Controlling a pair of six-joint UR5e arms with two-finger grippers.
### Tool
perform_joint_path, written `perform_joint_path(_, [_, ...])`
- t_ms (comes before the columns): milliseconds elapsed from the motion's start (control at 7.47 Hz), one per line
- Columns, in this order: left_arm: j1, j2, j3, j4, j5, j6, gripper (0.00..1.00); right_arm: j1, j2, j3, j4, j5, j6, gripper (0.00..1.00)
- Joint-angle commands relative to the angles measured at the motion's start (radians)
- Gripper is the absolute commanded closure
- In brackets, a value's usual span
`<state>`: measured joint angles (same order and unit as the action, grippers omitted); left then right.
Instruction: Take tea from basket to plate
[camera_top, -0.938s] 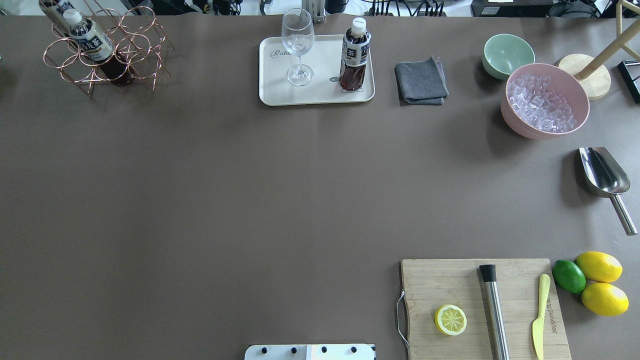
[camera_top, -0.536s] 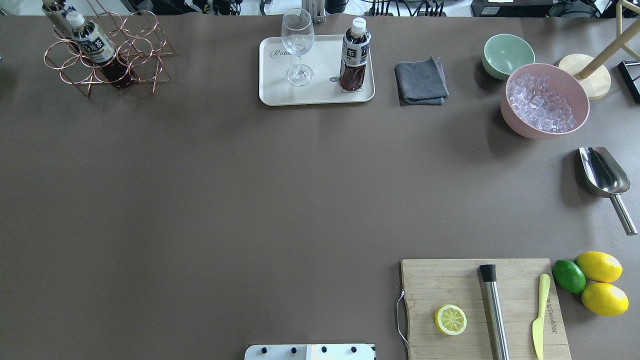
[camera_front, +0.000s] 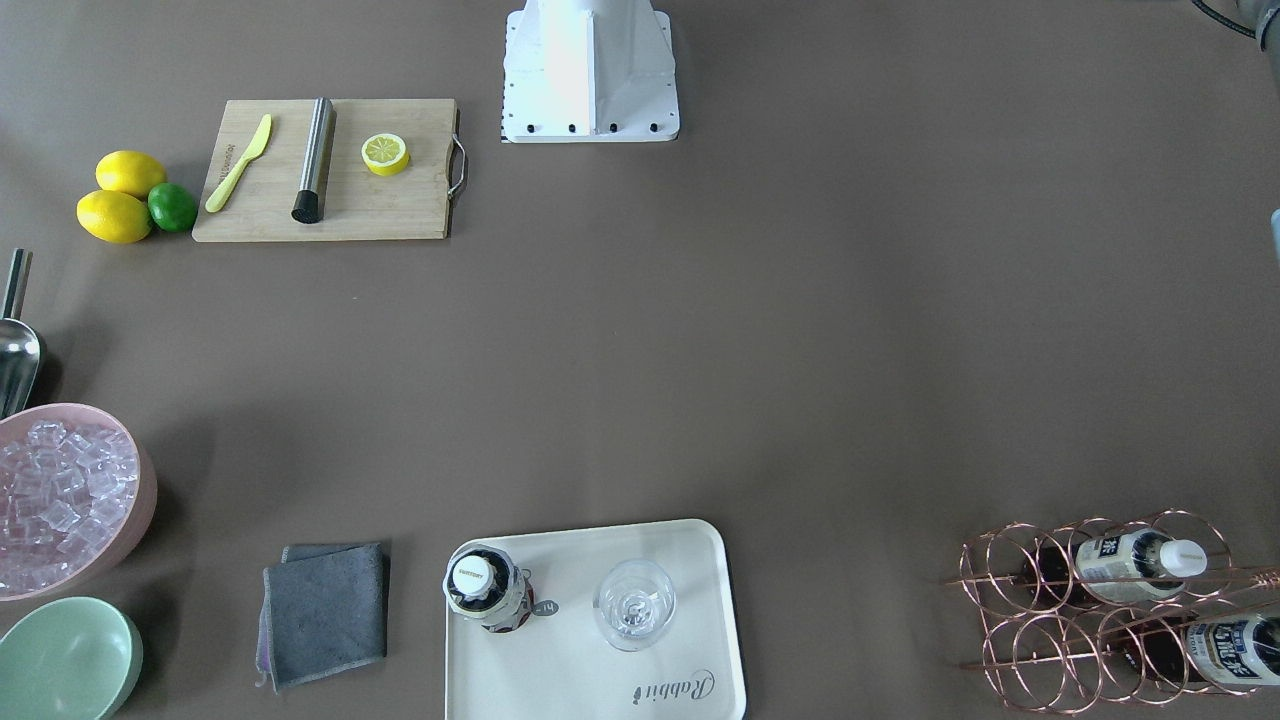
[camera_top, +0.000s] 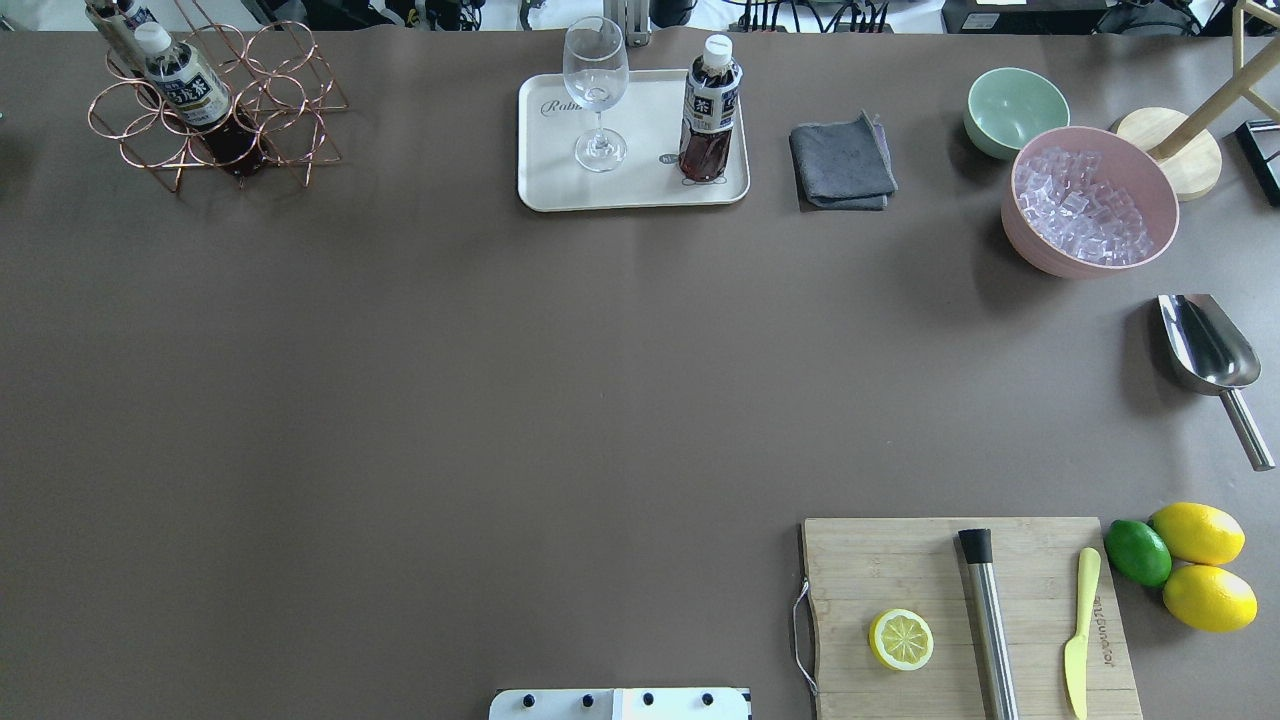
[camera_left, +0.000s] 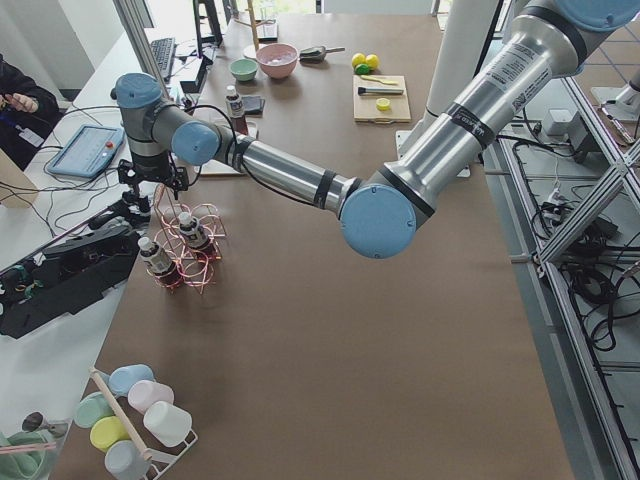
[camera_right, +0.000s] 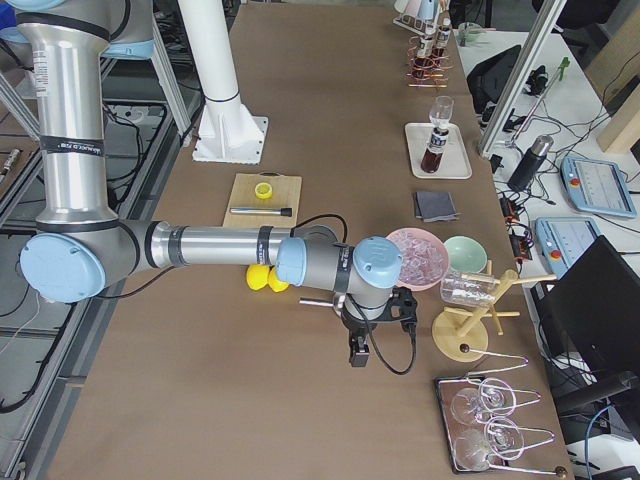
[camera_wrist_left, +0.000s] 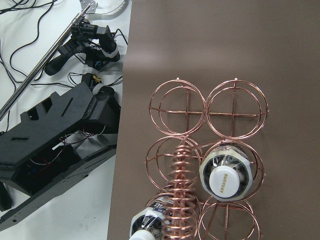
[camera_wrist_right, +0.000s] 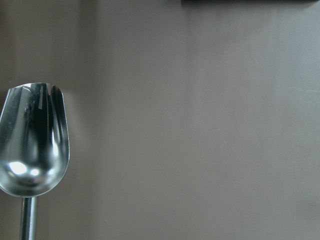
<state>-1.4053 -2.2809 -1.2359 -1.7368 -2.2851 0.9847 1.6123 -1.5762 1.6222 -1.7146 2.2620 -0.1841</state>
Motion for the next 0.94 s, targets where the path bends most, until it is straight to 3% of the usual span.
perform_joint_path(0, [-0.033, 0.003, -0.049, 0.002, -0.011, -0.097, 0.02, 0.0, -0.005, -0.007, 0.004, 0.046, 0.0, 0.01])
perform_joint_path(402, [-0.096, 0.144, -0.281, 0.0, -0.053, -0.581, 0.02, 0.0, -0.007, -0.008, 0.006, 0.05, 0.008, 0.01])
perform_joint_path(670, [-0.157, 0.178, -0.3, 0.032, -0.053, -0.839, 0.02, 0.001, -0.007, -0.008, 0.006, 0.048, 0.008, 0.01])
perform_joint_path(804, [-0.161, 0.232, -0.3, 0.086, -0.107, -0.997, 0.02, 0.001, -0.008, -0.008, 0.006, 0.045, 0.008, 0.01])
